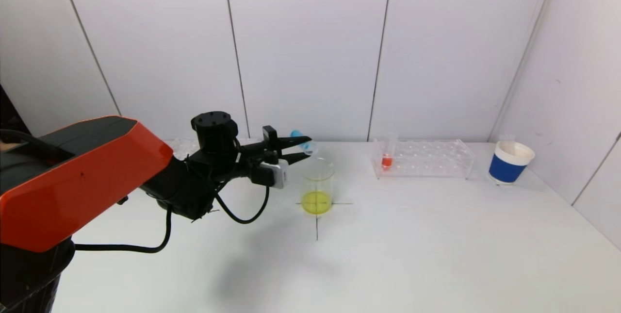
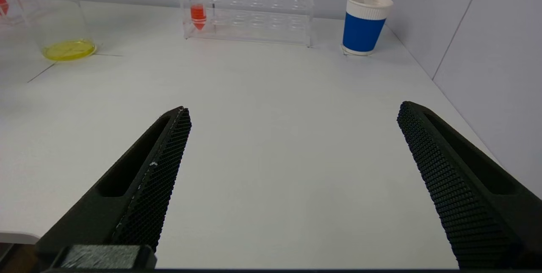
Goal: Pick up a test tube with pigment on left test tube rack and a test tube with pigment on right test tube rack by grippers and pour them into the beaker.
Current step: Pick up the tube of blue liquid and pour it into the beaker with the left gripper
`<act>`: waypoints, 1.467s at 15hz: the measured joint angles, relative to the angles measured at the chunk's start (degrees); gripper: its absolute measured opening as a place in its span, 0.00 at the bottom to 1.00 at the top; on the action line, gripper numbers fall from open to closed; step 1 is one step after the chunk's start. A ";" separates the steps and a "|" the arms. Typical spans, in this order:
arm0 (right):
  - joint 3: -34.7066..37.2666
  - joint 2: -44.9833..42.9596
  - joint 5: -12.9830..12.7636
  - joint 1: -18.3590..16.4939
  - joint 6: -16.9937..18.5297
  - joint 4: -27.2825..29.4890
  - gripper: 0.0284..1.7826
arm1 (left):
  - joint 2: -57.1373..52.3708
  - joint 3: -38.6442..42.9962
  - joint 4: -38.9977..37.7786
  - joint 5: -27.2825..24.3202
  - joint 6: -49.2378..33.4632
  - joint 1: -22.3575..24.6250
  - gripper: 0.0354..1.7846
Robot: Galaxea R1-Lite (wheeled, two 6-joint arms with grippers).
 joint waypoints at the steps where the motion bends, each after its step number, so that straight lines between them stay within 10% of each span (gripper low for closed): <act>1: 0.00 0.00 -0.02 0.00 -0.02 0.00 0.99 | 0.02 -0.09 1.05 0.06 1.16 0.00 0.22; 22: 0.00 0.00 -0.02 0.00 -0.02 0.00 0.99 | -2.88 -6.58 15.56 1.38 20.10 0.85 0.22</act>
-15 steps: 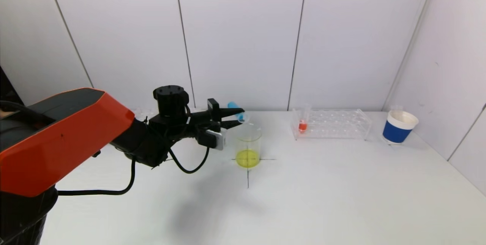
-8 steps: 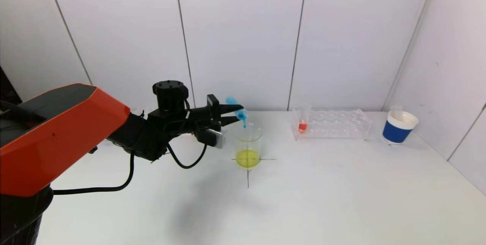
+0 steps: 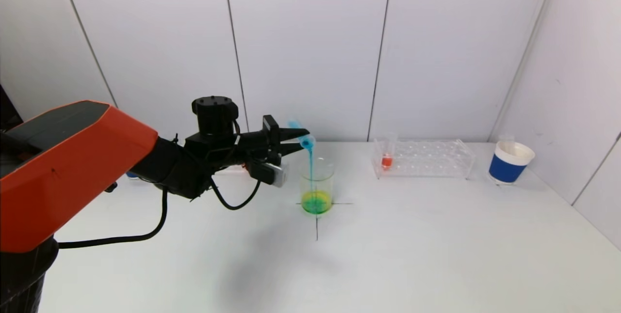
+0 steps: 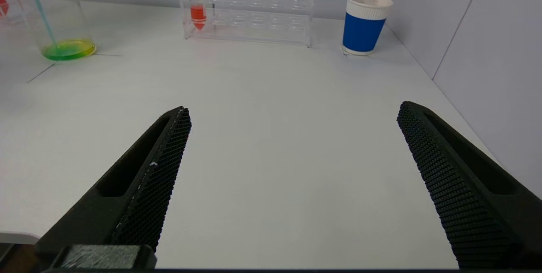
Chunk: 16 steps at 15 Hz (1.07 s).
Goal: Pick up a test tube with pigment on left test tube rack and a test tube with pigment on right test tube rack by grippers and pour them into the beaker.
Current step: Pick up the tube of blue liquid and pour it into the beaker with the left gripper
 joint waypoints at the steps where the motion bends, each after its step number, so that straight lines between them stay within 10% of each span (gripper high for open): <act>1: 0.00 0.02 0.00 0.00 0.02 0.00 0.99 | -0.05 -0.01 0.00 0.06 0.24 -0.04 0.22; 16: 0.00 0.02 0.02 0.00 0.00 0.00 0.99 | -0.82 -0.30 1.16 1.79 6.53 -0.09 0.22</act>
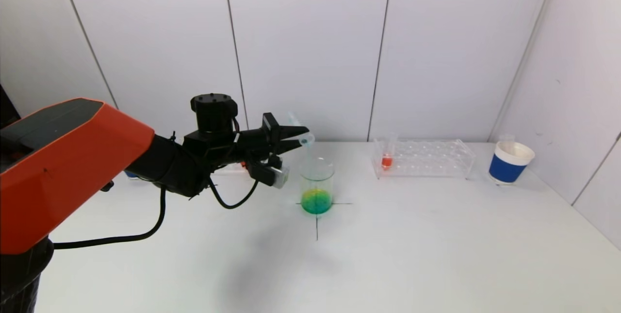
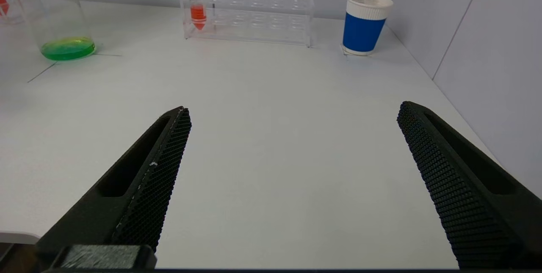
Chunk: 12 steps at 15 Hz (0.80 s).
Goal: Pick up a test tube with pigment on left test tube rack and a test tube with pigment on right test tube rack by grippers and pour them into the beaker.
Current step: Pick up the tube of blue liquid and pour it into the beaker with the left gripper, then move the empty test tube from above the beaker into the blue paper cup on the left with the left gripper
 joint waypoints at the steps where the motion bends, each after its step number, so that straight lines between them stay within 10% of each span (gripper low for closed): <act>1: 0.00 0.00 0.00 0.00 0.02 0.00 0.99 | -0.04 -0.34 0.18 0.06 0.51 0.02 0.22; 12: 0.00 0.00 -0.02 0.00 0.00 0.00 0.99 | -0.74 -4.35 6.53 0.16 6.50 -0.56 0.22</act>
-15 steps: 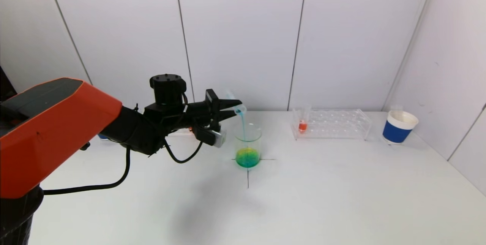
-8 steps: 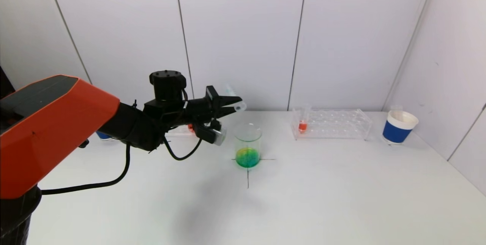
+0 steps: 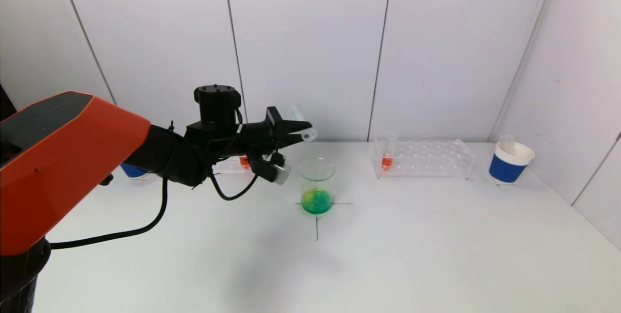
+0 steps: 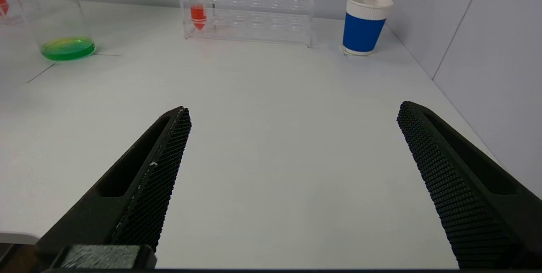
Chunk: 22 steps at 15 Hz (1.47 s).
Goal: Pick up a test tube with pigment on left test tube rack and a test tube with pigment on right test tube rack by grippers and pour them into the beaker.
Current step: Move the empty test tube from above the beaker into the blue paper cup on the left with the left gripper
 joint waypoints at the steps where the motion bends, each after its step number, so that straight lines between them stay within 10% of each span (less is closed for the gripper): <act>1: 0.00 0.00 0.00 0.00 0.00 0.00 0.99 | -0.12 -0.04 0.02 0.01 0.11 -0.05 0.22; 22: 0.00 0.00 0.00 0.00 0.02 0.00 0.99 | -0.78 2.50 -4.96 6.97 -24.22 -0.63 0.22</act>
